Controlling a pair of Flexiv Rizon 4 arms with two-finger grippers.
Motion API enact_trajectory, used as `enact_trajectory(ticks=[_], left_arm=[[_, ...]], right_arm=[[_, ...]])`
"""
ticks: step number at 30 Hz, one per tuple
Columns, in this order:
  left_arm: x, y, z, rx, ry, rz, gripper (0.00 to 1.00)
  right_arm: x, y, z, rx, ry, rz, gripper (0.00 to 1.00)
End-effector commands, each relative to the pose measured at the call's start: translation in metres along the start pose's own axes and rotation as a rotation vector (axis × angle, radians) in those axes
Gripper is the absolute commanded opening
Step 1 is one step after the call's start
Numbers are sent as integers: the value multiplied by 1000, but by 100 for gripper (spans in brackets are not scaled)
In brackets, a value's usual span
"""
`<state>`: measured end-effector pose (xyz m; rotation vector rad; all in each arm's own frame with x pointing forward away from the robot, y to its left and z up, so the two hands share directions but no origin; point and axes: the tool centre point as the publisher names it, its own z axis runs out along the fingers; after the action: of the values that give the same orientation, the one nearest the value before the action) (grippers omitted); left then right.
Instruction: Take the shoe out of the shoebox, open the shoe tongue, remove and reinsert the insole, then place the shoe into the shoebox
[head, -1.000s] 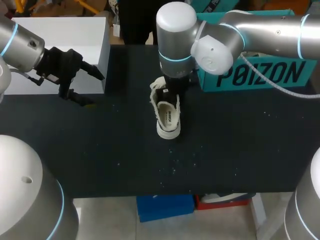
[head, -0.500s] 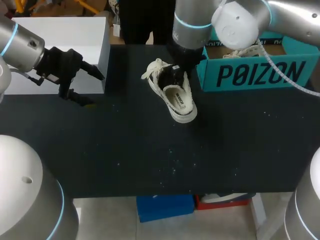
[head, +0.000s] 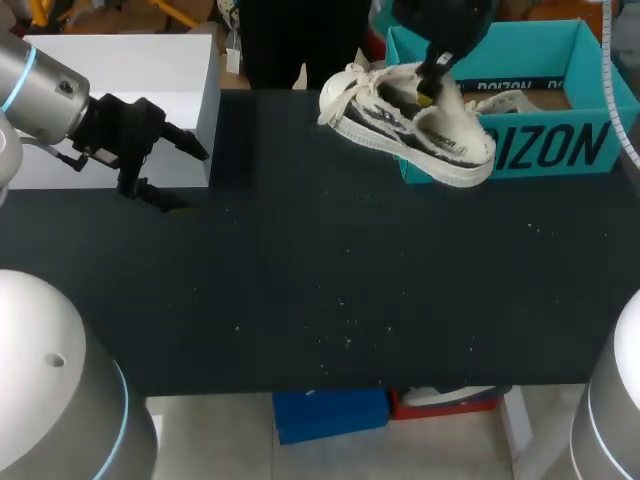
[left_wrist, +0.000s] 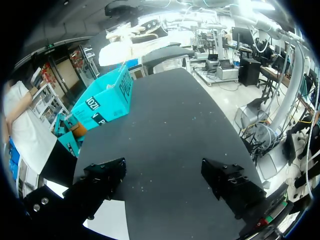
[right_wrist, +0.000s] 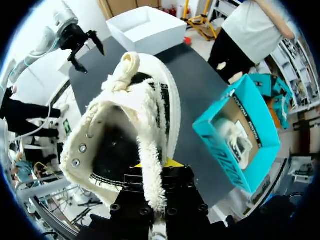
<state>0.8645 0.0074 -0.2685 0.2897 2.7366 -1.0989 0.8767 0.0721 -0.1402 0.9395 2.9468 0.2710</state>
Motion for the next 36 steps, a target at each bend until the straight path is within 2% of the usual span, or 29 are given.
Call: enact_trajectory(ticks=[1,17,18,25,36], left_arm=[[1,0,1,-2,-4,2,100],[1,0,1,-2,-4,2,100],[1,0,1,-2,-4,2,100],[1,0,1,-2,-4,2,100],[1,0,1,-2,-4,2,100]], right_arm=[[-1,-6,-30,9,50,-403,0],[-1,-6,-30,9,50,-403,0],[-7,-2,-28,20,59,-426,0],[-73,1,-31,70,93,-517,0],[-212,3,-31,118,86,-631,0]])
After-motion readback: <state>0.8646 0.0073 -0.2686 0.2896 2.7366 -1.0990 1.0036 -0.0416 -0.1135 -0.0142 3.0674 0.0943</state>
